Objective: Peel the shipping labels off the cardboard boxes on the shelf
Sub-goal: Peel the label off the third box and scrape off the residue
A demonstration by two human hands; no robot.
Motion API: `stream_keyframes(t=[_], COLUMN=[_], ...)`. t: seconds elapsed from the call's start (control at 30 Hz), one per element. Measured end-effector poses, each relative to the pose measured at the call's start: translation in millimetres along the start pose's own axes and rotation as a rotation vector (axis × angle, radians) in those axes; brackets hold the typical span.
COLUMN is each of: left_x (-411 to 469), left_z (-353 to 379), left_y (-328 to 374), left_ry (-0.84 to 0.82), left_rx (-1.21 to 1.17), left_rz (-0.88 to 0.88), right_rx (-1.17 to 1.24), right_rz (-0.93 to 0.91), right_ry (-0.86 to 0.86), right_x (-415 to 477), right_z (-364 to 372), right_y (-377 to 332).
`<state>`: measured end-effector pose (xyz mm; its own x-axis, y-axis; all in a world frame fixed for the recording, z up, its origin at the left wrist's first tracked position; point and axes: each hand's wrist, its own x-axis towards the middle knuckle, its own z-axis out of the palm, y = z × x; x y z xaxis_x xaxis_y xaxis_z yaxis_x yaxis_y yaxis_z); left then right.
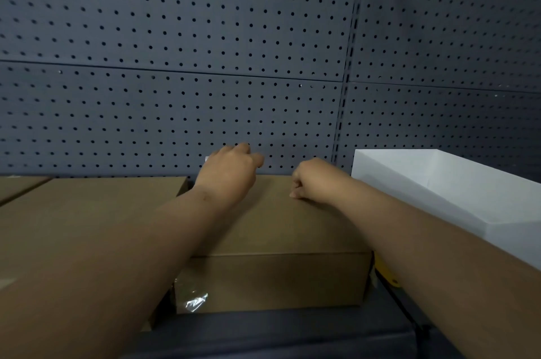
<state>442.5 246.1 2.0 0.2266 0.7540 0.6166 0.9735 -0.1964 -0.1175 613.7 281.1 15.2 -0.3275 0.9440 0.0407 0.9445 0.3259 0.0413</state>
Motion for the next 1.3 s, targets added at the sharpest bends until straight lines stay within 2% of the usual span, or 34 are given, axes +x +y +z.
stream_keyframes(t=[0.1,0.2,0.3,0.4,0.7,0.83,0.93,1.03,1.3], left_x=[-1.4,-1.5,-1.2,-0.6,0.6,2.1,2.3,2.8,2.8], left_z=[1.2,3.0,4.5,5.0,4.5,5.1,5.7,7.3,9.6], left_y=[1.5,2.1,2.7,1.6,1.1,-0.1,0.8,0.6,1.6], left_ry=[-0.010,-0.016,-0.012,-0.015,-0.022,-0.029,-0.038,-0.038,-0.038], left_rx=[-0.002,-0.002,-0.007,-0.010,-0.019,-0.017,-0.021,-0.016,-0.025], left_rz=[-0.003,0.000,-0.003,0.002,0.000,0.000,-0.004,0.000,0.002], right_rx=[-0.034,-0.010,-0.039,-0.019,-0.028,0.007,-0.039,-0.048,-0.041], right_rz=[0.131,0.087,0.123,0.081,0.130,0.068,0.101,0.091,0.135], right_ry=[-0.033,-0.047,0.021,0.049,0.092,0.059,0.093,0.026,0.053], right_x=[5.5,6.2,6.5,7.2,7.3,6.1,8.5,13.1,12.2], right_z=[-2.7,-3.4,1.9,4.5,6.5,5.4,6.6,5.2,4.1], right_y=[5.8,2.9,6.2,6.2,7.3,7.1,9.9,6.9,-0.2])
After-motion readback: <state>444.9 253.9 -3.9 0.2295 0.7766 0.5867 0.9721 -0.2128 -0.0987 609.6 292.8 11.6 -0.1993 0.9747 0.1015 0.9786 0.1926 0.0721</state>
